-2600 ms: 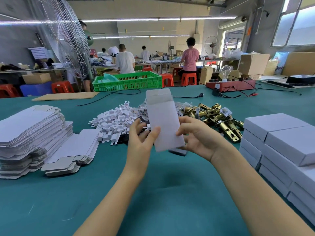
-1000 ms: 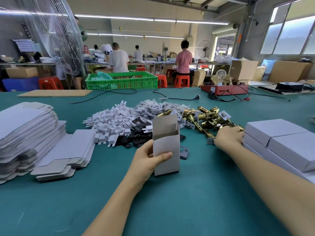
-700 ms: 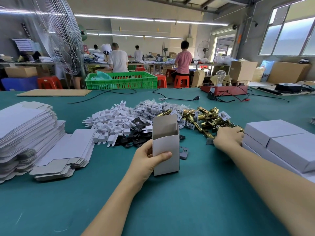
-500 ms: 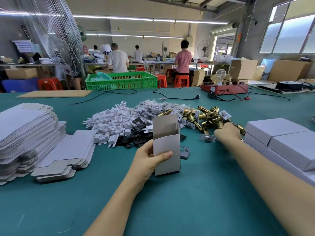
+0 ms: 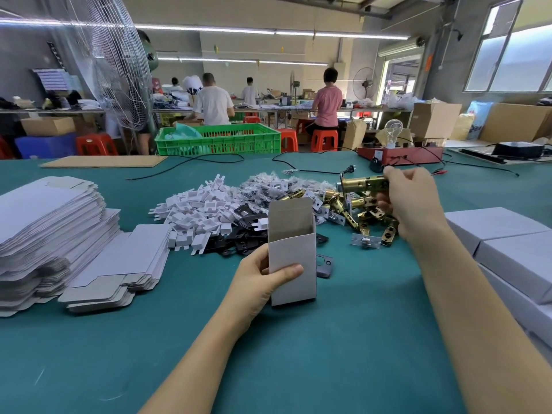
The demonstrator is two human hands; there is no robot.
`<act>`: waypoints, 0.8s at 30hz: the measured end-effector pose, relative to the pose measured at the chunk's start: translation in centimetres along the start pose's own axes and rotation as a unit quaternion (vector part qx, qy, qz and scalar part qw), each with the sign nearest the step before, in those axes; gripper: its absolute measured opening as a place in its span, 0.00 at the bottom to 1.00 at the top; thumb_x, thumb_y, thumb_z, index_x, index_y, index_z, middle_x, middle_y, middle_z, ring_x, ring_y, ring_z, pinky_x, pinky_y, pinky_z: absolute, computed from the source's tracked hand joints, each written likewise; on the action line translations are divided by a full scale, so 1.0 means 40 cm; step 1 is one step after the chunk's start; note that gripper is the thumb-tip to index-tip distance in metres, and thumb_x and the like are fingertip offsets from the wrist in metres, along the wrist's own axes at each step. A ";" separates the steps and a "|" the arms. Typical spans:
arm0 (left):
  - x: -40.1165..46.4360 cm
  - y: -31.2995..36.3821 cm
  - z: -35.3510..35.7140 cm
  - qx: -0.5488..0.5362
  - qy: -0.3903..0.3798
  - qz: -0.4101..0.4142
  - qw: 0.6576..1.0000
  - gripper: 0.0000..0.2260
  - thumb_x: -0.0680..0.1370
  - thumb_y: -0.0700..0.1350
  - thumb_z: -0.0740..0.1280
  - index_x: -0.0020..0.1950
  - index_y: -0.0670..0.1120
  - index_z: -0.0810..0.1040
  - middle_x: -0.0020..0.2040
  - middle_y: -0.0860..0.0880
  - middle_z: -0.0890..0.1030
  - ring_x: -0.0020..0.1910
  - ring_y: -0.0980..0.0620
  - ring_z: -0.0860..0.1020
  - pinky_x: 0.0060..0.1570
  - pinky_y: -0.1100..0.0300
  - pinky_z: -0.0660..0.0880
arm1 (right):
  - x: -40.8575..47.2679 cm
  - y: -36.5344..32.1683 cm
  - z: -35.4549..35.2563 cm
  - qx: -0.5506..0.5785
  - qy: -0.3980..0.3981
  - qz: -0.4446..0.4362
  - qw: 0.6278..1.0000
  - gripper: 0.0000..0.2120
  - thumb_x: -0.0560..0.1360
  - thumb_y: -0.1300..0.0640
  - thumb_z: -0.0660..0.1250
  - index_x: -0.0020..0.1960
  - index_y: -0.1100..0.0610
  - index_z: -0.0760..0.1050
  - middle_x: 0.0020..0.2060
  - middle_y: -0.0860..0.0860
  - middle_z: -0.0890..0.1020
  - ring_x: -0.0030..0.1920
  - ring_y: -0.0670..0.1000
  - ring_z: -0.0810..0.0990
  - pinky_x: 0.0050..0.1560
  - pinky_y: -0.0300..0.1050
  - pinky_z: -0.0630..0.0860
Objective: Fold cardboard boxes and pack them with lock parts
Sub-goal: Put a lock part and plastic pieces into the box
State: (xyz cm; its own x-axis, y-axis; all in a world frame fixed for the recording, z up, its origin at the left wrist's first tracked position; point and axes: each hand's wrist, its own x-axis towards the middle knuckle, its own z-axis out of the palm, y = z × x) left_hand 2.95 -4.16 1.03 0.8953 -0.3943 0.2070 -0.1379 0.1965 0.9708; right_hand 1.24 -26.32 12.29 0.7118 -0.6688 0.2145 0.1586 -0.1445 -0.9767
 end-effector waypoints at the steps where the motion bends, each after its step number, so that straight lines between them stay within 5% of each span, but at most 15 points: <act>1: 0.000 0.001 0.001 0.000 0.000 0.001 1.000 0.16 0.65 0.46 0.77 0.52 0.55 0.83 0.50 0.53 0.86 0.48 0.56 0.84 0.42 0.67 0.78 | -0.010 -0.016 0.002 -0.006 -0.011 -0.010 1.000 0.08 0.80 0.55 0.61 0.49 0.60 0.68 0.37 0.52 0.75 0.34 0.47 0.74 0.36 0.41 0.74; 7: -0.001 0.008 0.004 0.012 0.006 0.000 1.000 0.16 0.71 0.38 0.76 0.48 0.59 0.85 0.48 0.54 0.86 0.46 0.59 0.84 0.40 0.69 0.77 | -0.081 -0.078 0.040 -0.032 -0.160 -0.034 0.986 0.09 0.79 0.53 0.64 0.47 0.58 0.69 0.32 0.51 0.80 0.26 0.42 0.77 0.29 0.38 0.75; 11: -0.005 0.012 0.006 0.023 0.004 0.005 1.000 0.17 0.71 0.39 0.76 0.48 0.62 0.84 0.49 0.55 0.86 0.46 0.60 0.83 0.40 0.70 0.76 | -0.112 -0.065 0.079 -0.101 -0.206 -0.065 0.971 0.11 0.79 0.51 0.64 0.47 0.58 0.68 0.37 0.54 0.82 0.29 0.44 0.79 0.32 0.40 0.77; 15: -0.004 0.007 0.007 0.026 0.008 0.011 1.000 0.16 0.71 0.38 0.76 0.50 0.60 0.84 0.49 0.54 0.86 0.47 0.60 0.83 0.41 0.70 0.76 | -0.116 -0.049 0.081 -0.212 -0.199 -0.110 0.950 0.13 0.78 0.47 0.63 0.47 0.57 0.66 0.40 0.56 0.82 0.42 0.55 0.82 0.45 0.55 0.80; 19: -0.002 0.000 0.009 0.028 0.010 0.013 0.999 0.16 0.70 0.37 0.76 0.53 0.54 0.83 0.49 0.52 0.86 0.47 0.58 0.83 0.41 0.69 0.76 | -0.131 -0.051 0.085 -0.308 -0.173 -0.236 0.905 0.13 0.80 0.51 0.61 0.50 0.61 0.63 0.34 0.56 0.76 0.36 0.58 0.75 0.33 0.49 0.68; 24: -0.005 0.001 0.014 0.050 0.007 0.021 0.999 0.16 0.68 0.44 0.77 0.52 0.58 0.83 0.50 0.53 0.86 0.48 0.56 0.83 0.42 0.67 0.77 | -0.164 -0.049 0.106 -0.398 -0.220 -0.359 0.815 0.16 0.79 0.53 0.63 0.51 0.57 0.56 0.28 0.50 0.67 0.28 0.50 0.65 0.26 0.44 0.57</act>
State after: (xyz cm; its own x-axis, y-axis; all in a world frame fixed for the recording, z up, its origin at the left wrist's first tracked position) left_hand 2.54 -4.59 1.08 0.8931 -0.3756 0.2476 -0.2170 0.1223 0.9685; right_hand -0.85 -18.57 12.82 0.8353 0.0968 0.5412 0.2725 -0.9279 -0.2546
